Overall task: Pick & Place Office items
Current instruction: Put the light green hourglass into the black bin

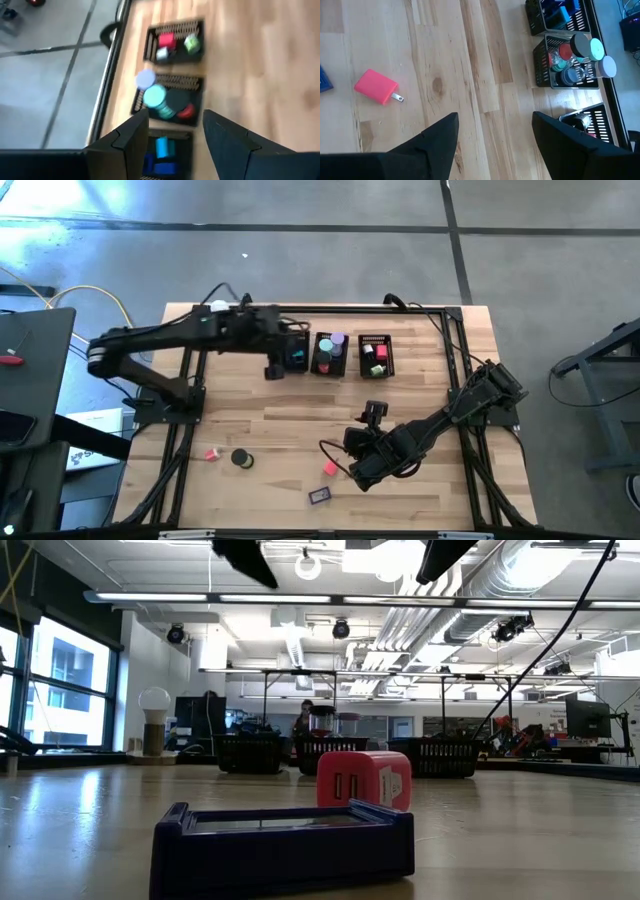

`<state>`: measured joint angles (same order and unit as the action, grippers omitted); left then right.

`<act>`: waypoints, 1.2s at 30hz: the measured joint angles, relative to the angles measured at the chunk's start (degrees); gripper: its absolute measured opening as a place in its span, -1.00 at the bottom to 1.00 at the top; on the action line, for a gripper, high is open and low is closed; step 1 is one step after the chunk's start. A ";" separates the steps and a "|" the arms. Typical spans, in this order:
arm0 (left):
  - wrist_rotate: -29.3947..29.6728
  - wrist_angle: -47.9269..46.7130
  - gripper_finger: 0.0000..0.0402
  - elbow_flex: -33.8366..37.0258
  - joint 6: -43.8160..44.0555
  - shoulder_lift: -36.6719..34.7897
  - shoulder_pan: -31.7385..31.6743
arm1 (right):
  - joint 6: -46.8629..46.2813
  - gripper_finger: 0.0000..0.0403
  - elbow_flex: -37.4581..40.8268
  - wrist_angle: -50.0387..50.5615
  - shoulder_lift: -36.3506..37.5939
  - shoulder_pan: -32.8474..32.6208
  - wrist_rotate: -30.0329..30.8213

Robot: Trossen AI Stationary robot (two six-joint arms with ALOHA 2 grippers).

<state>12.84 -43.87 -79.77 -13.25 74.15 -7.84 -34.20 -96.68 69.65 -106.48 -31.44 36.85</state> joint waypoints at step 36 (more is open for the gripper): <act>-8.49 -20.24 0.67 -0.02 30.38 -5.44 18.69 | 0.84 0.20 0.00 -5.35 0.00 4.90 -0.39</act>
<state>4.35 -64.11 -79.79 17.12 68.71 10.85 -33.35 -96.68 64.30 -106.48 -26.55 36.46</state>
